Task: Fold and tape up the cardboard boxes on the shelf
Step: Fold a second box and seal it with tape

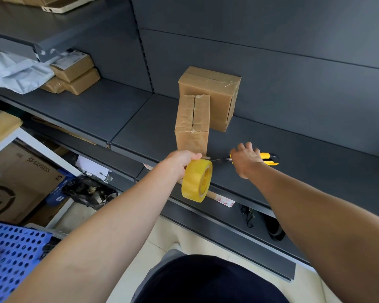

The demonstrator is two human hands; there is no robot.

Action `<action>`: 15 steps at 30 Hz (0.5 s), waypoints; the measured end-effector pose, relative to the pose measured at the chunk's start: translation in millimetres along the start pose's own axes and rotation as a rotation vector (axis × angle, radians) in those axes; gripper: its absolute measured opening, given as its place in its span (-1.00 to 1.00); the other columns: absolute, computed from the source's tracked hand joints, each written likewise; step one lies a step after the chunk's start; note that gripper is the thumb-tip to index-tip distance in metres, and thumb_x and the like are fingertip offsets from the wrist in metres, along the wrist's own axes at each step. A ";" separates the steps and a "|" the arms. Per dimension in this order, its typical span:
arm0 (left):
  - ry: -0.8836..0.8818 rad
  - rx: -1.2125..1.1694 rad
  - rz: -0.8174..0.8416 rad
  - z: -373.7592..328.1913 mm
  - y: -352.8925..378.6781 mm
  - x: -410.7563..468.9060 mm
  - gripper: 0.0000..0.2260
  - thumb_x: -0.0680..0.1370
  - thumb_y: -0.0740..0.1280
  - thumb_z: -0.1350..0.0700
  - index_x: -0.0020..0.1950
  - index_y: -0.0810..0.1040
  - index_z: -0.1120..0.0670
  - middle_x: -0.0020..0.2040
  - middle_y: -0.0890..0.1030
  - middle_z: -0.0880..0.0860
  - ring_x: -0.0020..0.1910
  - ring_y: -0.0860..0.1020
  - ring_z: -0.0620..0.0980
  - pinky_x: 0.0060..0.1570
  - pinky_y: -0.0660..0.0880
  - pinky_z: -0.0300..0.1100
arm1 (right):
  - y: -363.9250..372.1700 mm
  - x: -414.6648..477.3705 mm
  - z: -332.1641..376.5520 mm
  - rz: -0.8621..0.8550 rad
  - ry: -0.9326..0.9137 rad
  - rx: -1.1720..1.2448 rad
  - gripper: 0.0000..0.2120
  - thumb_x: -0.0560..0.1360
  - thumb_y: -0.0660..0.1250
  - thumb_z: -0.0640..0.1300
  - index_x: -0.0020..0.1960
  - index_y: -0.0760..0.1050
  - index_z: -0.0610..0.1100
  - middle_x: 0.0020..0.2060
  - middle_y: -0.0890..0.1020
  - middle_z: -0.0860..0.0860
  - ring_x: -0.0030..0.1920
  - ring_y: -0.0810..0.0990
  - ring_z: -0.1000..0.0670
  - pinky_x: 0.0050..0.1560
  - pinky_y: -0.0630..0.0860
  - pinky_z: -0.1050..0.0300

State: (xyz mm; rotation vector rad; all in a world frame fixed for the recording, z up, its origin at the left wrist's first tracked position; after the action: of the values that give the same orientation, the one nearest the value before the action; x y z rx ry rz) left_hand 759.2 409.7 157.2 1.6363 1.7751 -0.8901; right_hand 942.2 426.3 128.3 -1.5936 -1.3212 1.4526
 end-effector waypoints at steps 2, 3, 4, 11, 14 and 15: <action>0.038 0.045 0.047 -0.5 9.0 -3.0 -0.82 0.48 0.44 0.14 0.05 0.55 0.08 0.15 0.59 0.15 0.14 0.56 0.17 0.19 0.46 0.18 | 10.4 -3.1 -5.7 0.085 0.028 -0.009 -0.45 0.41 0.31 -0.36 0.37 0.29 -0.18 0.26 0.33 -0.14 0.29 0.24 -0.19 0.33 0.28 -0.12; 0.057 0.056 0.066 -0.6 13.6 -3.9 -0.91 0.50 0.42 0.14 -0.04 0.54 0.04 0.12 0.58 0.13 0.12 0.56 0.15 0.18 0.47 0.16 | 15.9 -4.9 -9.6 0.117 0.048 -0.008 -0.43 0.41 0.32 -0.36 0.39 0.26 -0.19 0.29 0.32 -0.14 0.31 0.23 -0.19 0.36 0.24 -0.14; 0.078 0.066 0.088 -0.3 18.4 -3.8 -0.93 0.51 0.40 0.14 -0.12 0.52 0.03 0.06 0.57 0.12 0.07 0.56 0.12 0.13 0.50 0.11 | 21.7 -6.9 -14.9 0.143 0.072 -0.001 -0.41 0.42 0.32 -0.35 0.40 0.23 -0.20 0.31 0.31 -0.15 0.33 0.23 -0.20 0.38 0.21 -0.16; 0.198 0.090 0.218 0.8 57.9 -11.1 -0.83 0.59 0.29 0.18 -0.19 0.41 0.04 -0.22 0.49 0.05 -0.26 0.47 0.00 -0.27 0.47 -0.12 | 48.9 -21.4 -60.1 0.179 0.225 0.101 -0.38 0.42 0.32 -0.38 0.41 0.15 -0.25 0.33 0.33 -0.21 0.35 0.24 -0.23 0.40 0.22 -0.14; 0.238 0.111 0.208 -1.6 74.4 -12.1 -0.82 0.60 0.27 0.19 -0.20 0.40 0.04 -0.20 0.48 0.06 -0.24 0.45 0.01 -0.26 0.44 -0.13 | 54.2 -25.6 -72.4 0.134 0.260 0.155 -0.42 0.43 0.31 -0.38 0.40 0.19 -0.27 0.32 0.32 -0.21 0.34 0.28 -0.23 0.34 0.29 -0.08; 0.250 0.120 0.200 -2.8 80.0 -12.6 -0.82 0.60 0.27 0.18 -0.20 0.40 0.04 -0.19 0.48 0.06 -0.23 0.44 0.01 -0.25 0.44 -0.13 | 55.4 -27.1 -75.4 0.122 0.268 0.172 -0.42 0.43 0.31 -0.37 0.40 0.20 -0.28 0.32 0.32 -0.22 0.34 0.29 -0.23 0.34 0.29 -0.08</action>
State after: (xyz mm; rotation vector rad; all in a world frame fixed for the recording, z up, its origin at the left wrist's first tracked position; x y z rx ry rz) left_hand 840.2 406.7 161.0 2.0377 1.7053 -0.7383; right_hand 1031.9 397.1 104.2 -1.7084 -0.9364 1.3281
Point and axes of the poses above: each hand's wrist, its own x-axis towards the middle knuckle, its own y-axis out of the palm, z = x × y, the point moved 1 cm from there along x, towards the middle knuckle
